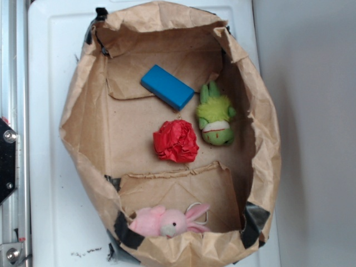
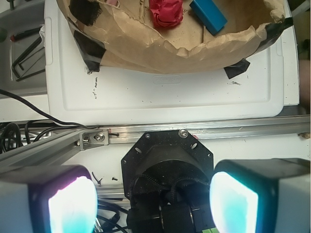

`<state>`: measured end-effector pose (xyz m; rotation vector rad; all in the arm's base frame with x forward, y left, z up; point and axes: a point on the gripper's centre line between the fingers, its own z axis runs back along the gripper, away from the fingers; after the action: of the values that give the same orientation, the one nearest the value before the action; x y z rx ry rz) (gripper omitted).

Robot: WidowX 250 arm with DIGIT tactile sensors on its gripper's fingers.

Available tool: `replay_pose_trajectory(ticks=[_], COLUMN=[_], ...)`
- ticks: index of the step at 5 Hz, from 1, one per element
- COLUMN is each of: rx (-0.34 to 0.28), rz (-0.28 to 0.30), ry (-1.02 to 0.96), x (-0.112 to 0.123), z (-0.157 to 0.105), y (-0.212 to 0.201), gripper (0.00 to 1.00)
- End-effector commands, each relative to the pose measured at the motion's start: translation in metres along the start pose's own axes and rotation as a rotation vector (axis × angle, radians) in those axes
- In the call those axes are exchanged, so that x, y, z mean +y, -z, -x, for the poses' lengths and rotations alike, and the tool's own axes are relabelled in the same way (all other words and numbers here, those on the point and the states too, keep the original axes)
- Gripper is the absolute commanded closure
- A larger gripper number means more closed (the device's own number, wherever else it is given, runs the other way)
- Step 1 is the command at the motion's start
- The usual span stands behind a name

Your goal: Grab the blue block.

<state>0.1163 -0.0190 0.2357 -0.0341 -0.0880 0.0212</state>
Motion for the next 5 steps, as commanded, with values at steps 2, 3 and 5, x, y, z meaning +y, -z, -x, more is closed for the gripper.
replay_pose_trajectory(ticks=[2, 3, 5], rx=[-0.140, -0.089, -0.065], rz=[-0.061, -0.067, -0.034], ry=[0.124, 0.157, 0.335], x=[-0.003, 0.008, 0.041], z=[-0.046, -0.077, -0.102], y=[0.040, 0.071, 0.049], gripper=[0.00, 0.00, 0.00])
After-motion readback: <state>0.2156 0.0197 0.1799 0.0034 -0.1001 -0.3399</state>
